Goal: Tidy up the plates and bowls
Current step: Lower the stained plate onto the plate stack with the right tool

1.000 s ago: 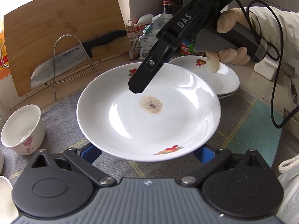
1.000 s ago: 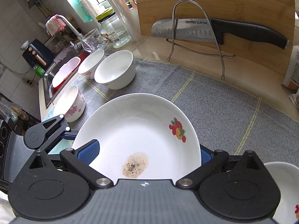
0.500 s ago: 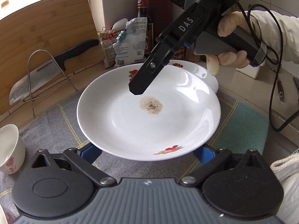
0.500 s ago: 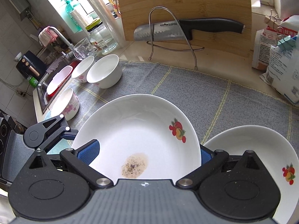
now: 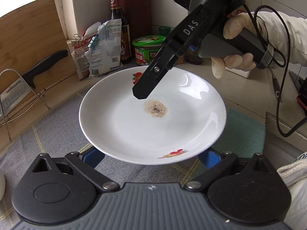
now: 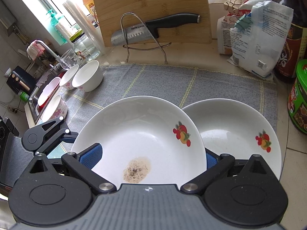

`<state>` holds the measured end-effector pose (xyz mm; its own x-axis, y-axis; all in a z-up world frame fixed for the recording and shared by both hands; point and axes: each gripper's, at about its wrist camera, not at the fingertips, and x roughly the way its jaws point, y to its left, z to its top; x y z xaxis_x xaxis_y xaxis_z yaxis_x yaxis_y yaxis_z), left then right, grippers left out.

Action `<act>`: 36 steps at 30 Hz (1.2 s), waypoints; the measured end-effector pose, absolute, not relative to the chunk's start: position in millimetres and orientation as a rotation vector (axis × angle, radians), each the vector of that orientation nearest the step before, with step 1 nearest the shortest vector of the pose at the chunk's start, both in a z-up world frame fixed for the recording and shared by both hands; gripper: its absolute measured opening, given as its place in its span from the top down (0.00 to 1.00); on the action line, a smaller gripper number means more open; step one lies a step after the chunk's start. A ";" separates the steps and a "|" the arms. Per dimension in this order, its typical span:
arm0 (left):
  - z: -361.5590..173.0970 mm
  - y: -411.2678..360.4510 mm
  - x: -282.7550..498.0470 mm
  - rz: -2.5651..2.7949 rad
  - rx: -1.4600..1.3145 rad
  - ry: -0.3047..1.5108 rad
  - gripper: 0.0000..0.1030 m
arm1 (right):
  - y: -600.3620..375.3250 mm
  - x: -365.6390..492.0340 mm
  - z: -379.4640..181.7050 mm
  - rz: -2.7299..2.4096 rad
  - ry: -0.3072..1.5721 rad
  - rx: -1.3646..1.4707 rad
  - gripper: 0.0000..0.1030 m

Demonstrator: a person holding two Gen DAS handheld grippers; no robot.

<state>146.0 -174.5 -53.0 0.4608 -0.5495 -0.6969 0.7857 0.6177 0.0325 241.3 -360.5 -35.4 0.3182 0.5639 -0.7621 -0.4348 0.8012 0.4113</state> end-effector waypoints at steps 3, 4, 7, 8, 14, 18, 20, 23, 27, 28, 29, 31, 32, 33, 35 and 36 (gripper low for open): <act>-55.2 -183.4 147.7 -0.862 0.380 0.707 0.01 | -371.4 237.4 -38.2 0.641 1.061 0.150 0.00; -56.3 -185.4 148.7 -0.866 0.380 0.709 0.01 | -374.4 236.3 -39.2 0.635 1.062 0.153 0.00; -59.1 -191.7 151.0 -0.879 0.384 0.712 0.01 | -383.6 234.2 -42.0 0.618 1.065 0.162 0.00; -60.0 -193.5 151.8 -0.882 0.386 0.713 0.01 | -386.6 233.5 -43.3 0.613 1.066 0.165 0.00; -63.7 -200.4 152.2 -0.892 0.389 0.721 0.01 | -401.4 231.7 -49.7 0.593 1.075 0.180 0.00; -64.5 -203.2 154.3 -0.889 0.387 0.723 0.01 | -407.7 231.0 -52.0 0.591 1.075 0.185 0.00; -64.7 -204.6 155.8 -0.886 0.390 0.721 0.01 | -410.1 231.3 -52.8 0.588 1.075 0.183 0.00; -65.5 -206.6 159.7 -0.884 0.394 0.719 0.01 | -413.2 232.3 -53.5 0.582 1.074 0.186 0.00; -65.3 -209.9 163.9 -0.881 0.402 0.715 0.01 | -416.6 233.6 -54.9 0.576 1.076 0.187 0.00; -65.4 -210.8 165.1 -0.880 0.404 0.715 0.01 | -417.1 233.8 -55.3 0.575 1.077 0.185 0.00; -65.5 -211.6 166.1 -0.880 0.405 0.715 0.01 | -417.9 234.0 -56.0 0.573 1.078 0.184 0.00; -65.7 -212.8 167.8 -0.878 0.407 0.714 0.01 | -419.1 234.6 -57.1 0.571 1.081 0.185 0.00; -65.8 -213.2 168.7 -0.877 0.407 0.714 0.01 | -419.7 234.7 -57.4 0.571 1.082 0.186 0.00; -65.7 -214.0 170.3 -0.878 0.407 0.715 0.01 | -420.1 234.7 -57.6 0.569 1.083 0.187 0.00; -65.9 -214.9 172.5 -0.876 0.409 0.715 0.01 | -421.5 234.8 -58.5 0.567 1.085 0.185 0.00; -66.2 -215.1 173.6 -0.876 0.410 0.714 0.01 | -422.0 235.0 -59.0 0.564 1.086 0.185 0.00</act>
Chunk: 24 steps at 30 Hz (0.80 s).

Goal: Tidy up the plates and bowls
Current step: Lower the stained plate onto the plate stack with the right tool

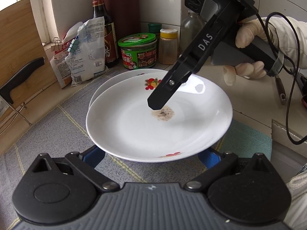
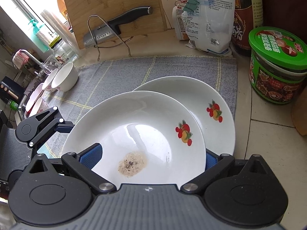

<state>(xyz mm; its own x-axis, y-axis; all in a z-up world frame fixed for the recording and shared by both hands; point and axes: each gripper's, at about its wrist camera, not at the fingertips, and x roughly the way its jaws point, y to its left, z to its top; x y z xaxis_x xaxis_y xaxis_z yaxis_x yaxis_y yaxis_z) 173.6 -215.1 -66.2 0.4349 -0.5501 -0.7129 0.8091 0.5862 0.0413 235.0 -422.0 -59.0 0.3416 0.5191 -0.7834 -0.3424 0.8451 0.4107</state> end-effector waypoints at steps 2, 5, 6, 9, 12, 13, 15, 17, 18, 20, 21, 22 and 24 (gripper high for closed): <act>-67.0 -215.7 175.9 -0.877 0.415 0.713 0.01 | -423.4 234.9 -59.7 0.561 1.088 0.188 0.00; -67.9 -217.0 178.5 -0.877 0.426 0.712 0.01 | -424.7 234.5 -60.6 0.558 1.092 0.188 0.00; -68.2 -217.5 179.7 -0.878 0.430 0.712 0.01 | -424.6 234.7 -60.9 0.556 1.094 0.186 0.00; -69.2 -218.8 182.8 -0.878 0.443 0.707 0.01 | -425.7 235.8 -62.3 0.551 1.098 0.186 0.00; -70.0 -220.0 186.5 -0.873 0.451 0.707 0.01 | -428.3 236.7 -64.0 0.548 1.103 0.190 0.00; -70.2 -219.8 187.7 -0.872 0.451 0.708 0.01 | -428.7 236.5 -63.8 0.549 1.101 0.191 0.00; -70.8 -219.5 191.9 -0.864 0.452 0.711 0.01 | -429.6 236.1 -63.3 0.549 1.101 0.192 0.00; -70.7 -218.9 193.9 -0.862 0.456 0.707 0.01 | -430.0 235.9 -62.9 0.550 1.101 0.189 0.00; -70.6 -219.0 194.4 -0.863 0.460 0.705 0.01 | -430.5 235.5 -62.5 0.550 1.103 0.189 0.00; -71.2 -219.6 195.3 -0.864 0.468 0.703 0.01 | -430.6 235.2 -62.0 0.547 1.105 0.188 0.00; -71.7 -220.0 195.8 -0.865 0.472 0.703 0.01 | -431.1 234.8 -61.9 0.546 1.106 0.188 0.00; -72.0 -220.4 196.2 -0.866 0.474 0.703 0.01 | -432.2 234.3 -61.6 0.546 1.105 0.192 0.00; -72.2 -220.4 197.4 -0.873 0.472 0.707 0.01 | -434.3 233.7 -61.2 0.545 1.104 0.204 0.00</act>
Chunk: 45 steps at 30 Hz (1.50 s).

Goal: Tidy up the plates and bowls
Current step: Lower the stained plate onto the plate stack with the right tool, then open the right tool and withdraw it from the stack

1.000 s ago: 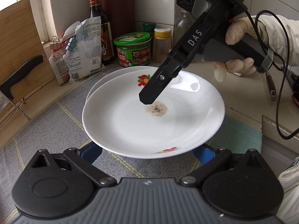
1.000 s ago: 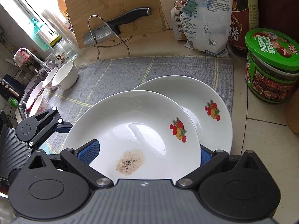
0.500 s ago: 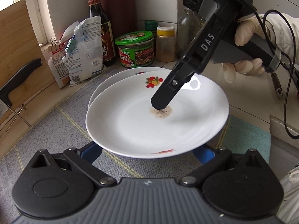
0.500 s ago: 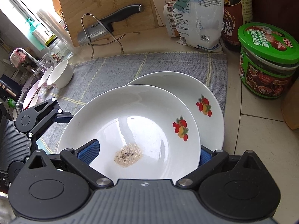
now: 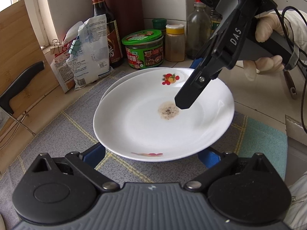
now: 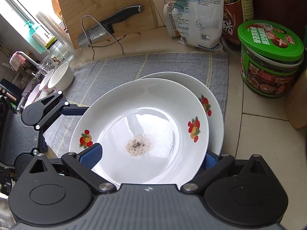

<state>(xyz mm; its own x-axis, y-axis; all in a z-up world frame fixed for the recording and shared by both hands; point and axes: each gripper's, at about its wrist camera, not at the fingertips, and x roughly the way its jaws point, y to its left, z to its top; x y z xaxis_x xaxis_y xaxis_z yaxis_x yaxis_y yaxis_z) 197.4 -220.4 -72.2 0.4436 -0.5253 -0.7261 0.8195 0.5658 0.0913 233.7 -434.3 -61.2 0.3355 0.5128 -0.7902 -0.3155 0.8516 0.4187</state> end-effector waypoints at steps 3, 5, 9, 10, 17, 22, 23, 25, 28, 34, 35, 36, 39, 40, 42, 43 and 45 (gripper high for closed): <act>-72.3 -219.7 197.8 -0.878 0.472 0.706 0.01 | -435.3 232.0 -60.1 0.541 1.102 0.205 0.00; -72.0 -219.0 198.1 -0.880 0.471 0.706 0.01 | -435.1 230.8 -59.0 0.540 1.104 0.203 0.00; -71.2 -218.7 197.4 -0.885 0.481 0.693 0.01 | -434.4 226.9 -55.5 0.534 1.103 0.195 0.00; -71.1 -218.7 197.5 -0.887 0.482 0.691 0.01 | -434.8 225.1 -54.6 0.532 1.102 0.192 0.00; -69.1 -221.4 195.1 -0.902 0.498 0.660 0.01 | -433.3 216.2 -48.5 0.508 1.096 0.178 0.00; -68.8 -220.0 194.9 -0.900 0.483 0.659 0.01 | -432.1 210.5 -45.9 0.490 1.091 0.171 0.00; -68.6 -219.7 194.9 -0.898 0.480 0.660 0.01 | -431.3 209.9 -45.5 0.485 1.091 0.166 0.00; -68.2 -219.2 194.6 -0.898 0.475 0.658 0.01 | -428.6 208.4 -44.4 0.474 1.093 0.149 0.00; -67.4 -218.5 192.6 -0.897 0.473 0.650 0.01 | -424.3 207.6 -43.2 0.456 1.098 0.122 0.00; -64.4 -215.3 187.3 -0.889 0.464 0.637 0.01 | -420.1 204.9 -42.6 0.435 1.108 0.095 0.00; -63.9 -214.8 186.3 -0.888 0.462 0.634 0.01 | -419.1 204.5 -42.5 0.431 1.110 0.089 0.00; -63.5 -214.1 185.5 -0.886 0.459 0.633 0.01 | -418.3 204.6 -42.5 0.427 1.113 0.083 0.00; -62.7 -211.8 183.8 -0.878 0.450 0.632 0.01 | -416.5 202.7 -42.2 0.416 1.115 0.071 0.00; -62.5 -211.2 183.2 -0.875 0.448 0.632 0.01 | -416.1 201.8 -41.9 0.412 1.116 0.067 0.00; -62.0 -209.5 181.8 -0.870 0.444 0.629 0.01 | -415.4 200.3 -41.8 0.405 1.119 0.058 0.00; -61.2 -208.3 181.0 -0.866 0.436 0.623 0.01 | -415.0 199.5 -42.0 0.401 1.121 0.053 0.00; -58.1 -205.3 180.2 -0.857 0.413 0.615 0.01 | -414.9 198.0 -43.2 0.384 1.126 0.039 0.00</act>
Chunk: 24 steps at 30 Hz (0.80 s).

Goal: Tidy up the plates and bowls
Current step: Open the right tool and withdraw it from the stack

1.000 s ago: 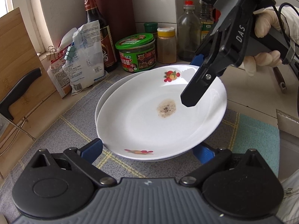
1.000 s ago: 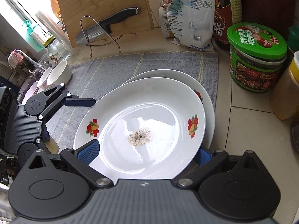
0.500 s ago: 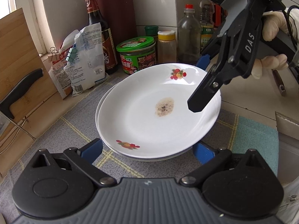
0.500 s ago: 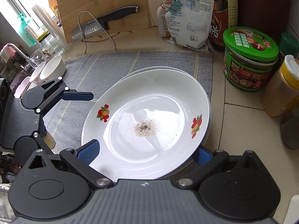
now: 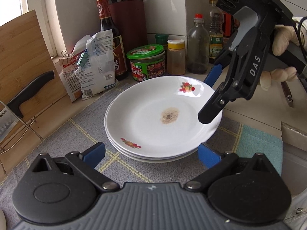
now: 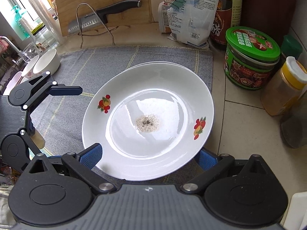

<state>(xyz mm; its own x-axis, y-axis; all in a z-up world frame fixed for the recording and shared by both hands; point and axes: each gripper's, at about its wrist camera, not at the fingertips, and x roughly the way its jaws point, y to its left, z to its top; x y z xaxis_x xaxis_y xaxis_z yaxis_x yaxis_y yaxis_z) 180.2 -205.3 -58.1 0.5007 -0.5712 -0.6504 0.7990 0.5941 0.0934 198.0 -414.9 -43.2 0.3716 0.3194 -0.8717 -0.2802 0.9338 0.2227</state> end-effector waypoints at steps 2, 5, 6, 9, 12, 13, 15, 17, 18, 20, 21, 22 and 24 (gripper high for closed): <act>-53.9 -202.3 179.9 -0.848 0.386 0.606 0.01 | -415.8 196.1 -44.1 0.370 1.127 0.033 0.00; -48.1 -198.9 178.4 -0.821 0.367 0.585 0.01 | -416.6 192.2 -40.9 0.361 1.103 0.022 0.00; -46.4 -197.7 177.5 -0.811 0.363 0.578 0.01 | -415.9 191.0 -38.7 0.361 1.093 0.015 0.00; -40.3 -192.1 173.2 -0.777 0.338 0.565 0.01 | -410.5 184.8 -31.5 0.357 1.035 -0.032 0.00; -34.1 -184.7 167.7 -0.729 0.305 0.546 0.01 | -399.0 176.8 -25.3 0.337 0.947 -0.136 0.00; -32.2 -182.1 165.7 -0.715 0.296 0.541 0.01 | -394.7 173.9 -23.8 0.327 0.910 -0.176 0.00; -28.4 -176.9 161.5 -0.680 0.280 0.535 0.01 | -386.0 168.7 -22.4 0.317 0.851 -0.253 0.00; -24.9 -169.4 156.6 -0.630 0.262 0.531 0.01 | -378.1 164.2 -20.3 0.326 0.798 -0.298 0.00; -23.3 -166.4 154.3 -0.606 0.252 0.533 0.01 | -374.0 162.2 -19.3 0.343 0.775 -0.311 0.00; -21.4 -160.0 149.8 -0.561 0.235 0.542 0.01 | -365.4 159.3 -17.6 0.379 0.744 -0.323 0.00; -20.6 -155.2 146.5 -0.529 0.226 0.549 0.01 | -360.7 158.2 -17.5 0.402 0.732 -0.327 0.00; -20.0 -151.1 143.6 -0.502 0.219 0.555 0.01 | -355.5 157.8 -18.1 0.427 0.726 -0.331 0.00; -19.0 -140.7 136.8 -0.454 0.209 0.567 0.01 | -343.5 157.4 -19.8 0.474 0.715 -0.342 0.00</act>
